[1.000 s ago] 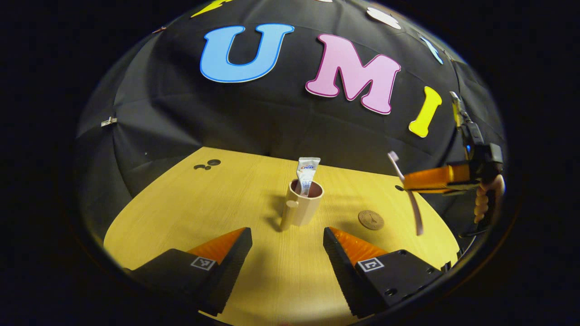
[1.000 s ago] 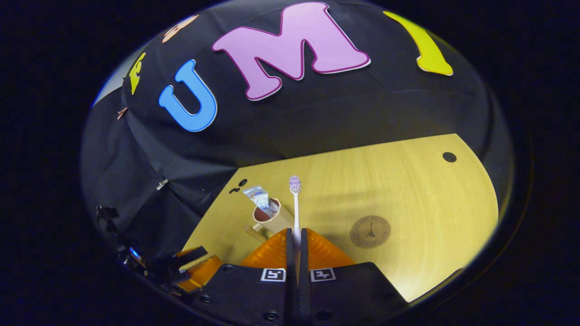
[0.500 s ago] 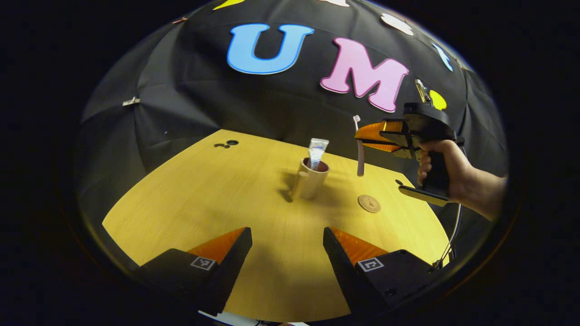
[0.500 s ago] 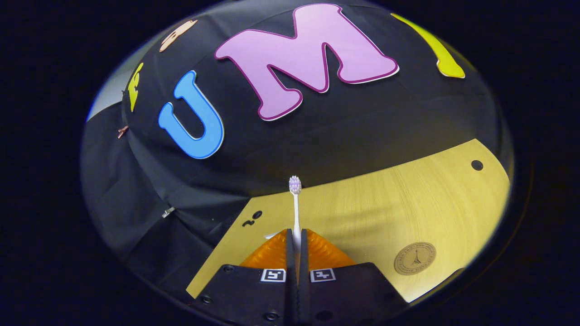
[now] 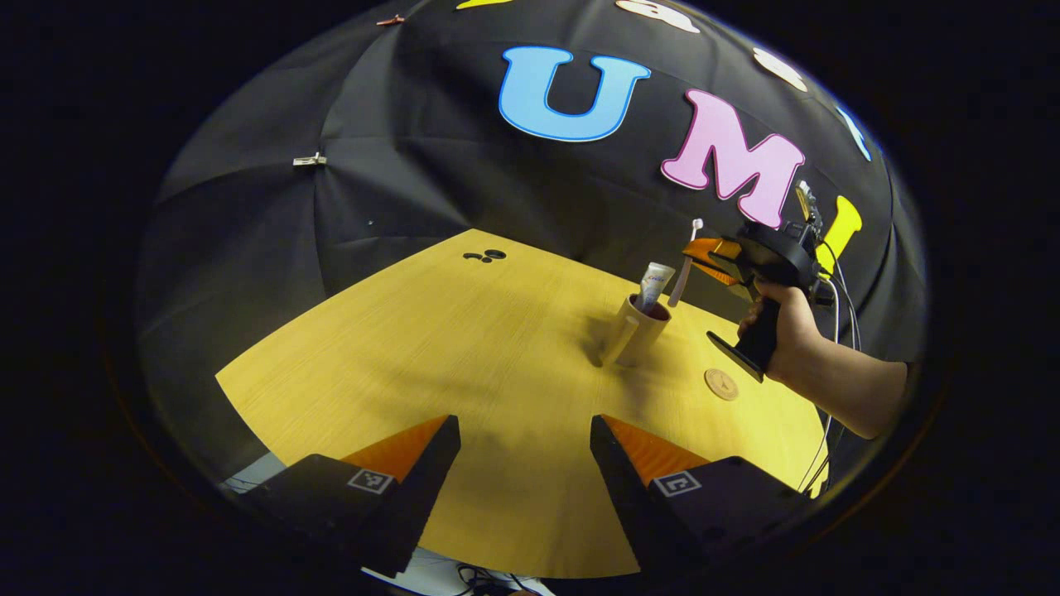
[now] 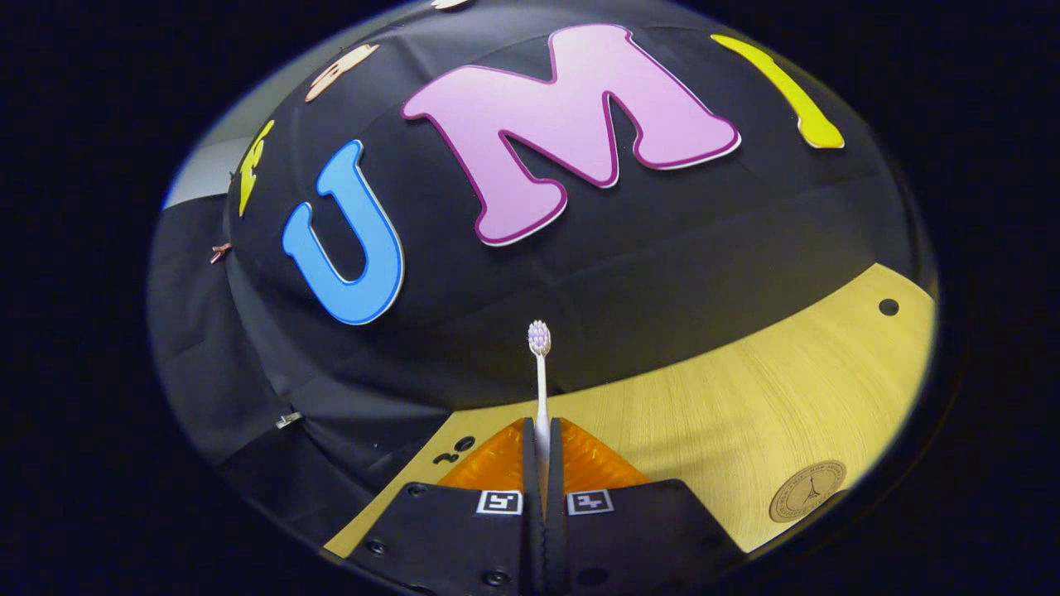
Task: Put the toothbrush and toothpaste on the desktop into the cup, then pick up the cup and place it on the coaster on the desktop.
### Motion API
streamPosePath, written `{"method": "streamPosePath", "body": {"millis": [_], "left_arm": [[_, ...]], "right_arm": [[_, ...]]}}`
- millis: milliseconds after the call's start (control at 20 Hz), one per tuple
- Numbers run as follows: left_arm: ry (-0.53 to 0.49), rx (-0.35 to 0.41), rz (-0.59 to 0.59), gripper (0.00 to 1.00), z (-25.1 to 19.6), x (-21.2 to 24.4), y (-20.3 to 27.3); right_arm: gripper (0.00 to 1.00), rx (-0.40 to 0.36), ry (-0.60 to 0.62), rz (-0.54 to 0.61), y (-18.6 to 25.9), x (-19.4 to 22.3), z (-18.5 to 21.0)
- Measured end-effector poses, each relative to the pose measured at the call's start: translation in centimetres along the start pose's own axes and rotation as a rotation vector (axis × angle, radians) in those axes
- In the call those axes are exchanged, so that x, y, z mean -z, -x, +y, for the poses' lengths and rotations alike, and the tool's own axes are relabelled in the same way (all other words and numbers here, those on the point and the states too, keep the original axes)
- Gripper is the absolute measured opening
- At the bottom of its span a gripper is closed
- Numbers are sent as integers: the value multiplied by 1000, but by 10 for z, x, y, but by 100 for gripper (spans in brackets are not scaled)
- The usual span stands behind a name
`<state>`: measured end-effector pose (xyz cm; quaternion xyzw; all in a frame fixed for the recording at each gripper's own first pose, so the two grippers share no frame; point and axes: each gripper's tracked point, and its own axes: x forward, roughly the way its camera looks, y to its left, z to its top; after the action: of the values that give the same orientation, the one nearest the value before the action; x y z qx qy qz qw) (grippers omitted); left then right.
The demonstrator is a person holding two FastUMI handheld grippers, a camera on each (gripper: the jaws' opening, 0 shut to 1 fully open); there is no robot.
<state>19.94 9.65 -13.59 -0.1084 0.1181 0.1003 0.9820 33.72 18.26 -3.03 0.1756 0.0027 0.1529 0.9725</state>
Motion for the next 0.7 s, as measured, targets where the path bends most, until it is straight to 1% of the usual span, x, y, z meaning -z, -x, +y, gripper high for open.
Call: {"method": "streamPosePath", "body": {"millis": [50, 250, 450, 500, 600, 650, 700], "left_arm": [[-7, -1, 1, 98, -1, 1, 1], [-36, 19, 18, 98, -12, 12, -1], [-60, 42, 35, 98, -23, 25, -3], [-62, 48, 38, 98, -24, 27, -2], [-70, 54, 44, 98, -27, 30, -2], [-75, 57, 44, 98, -29, 31, -1], [-80, 60, 41, 98, -30, 30, 0]], "right_arm": [[5, 2, 0, -17, -1, 1, -1], [5, 24, -10, -18, -2, 26, -11], [5, 47, 6, -37, -1, 34, -18], [9, 59, 22, -39, -1, 36, -21], [11, 54, 24, -24, 4, 40, -21], [14, 62, 21, -25, 7, 37, -23], [26, 59, 17, -33, 13, 33, -24]]}}
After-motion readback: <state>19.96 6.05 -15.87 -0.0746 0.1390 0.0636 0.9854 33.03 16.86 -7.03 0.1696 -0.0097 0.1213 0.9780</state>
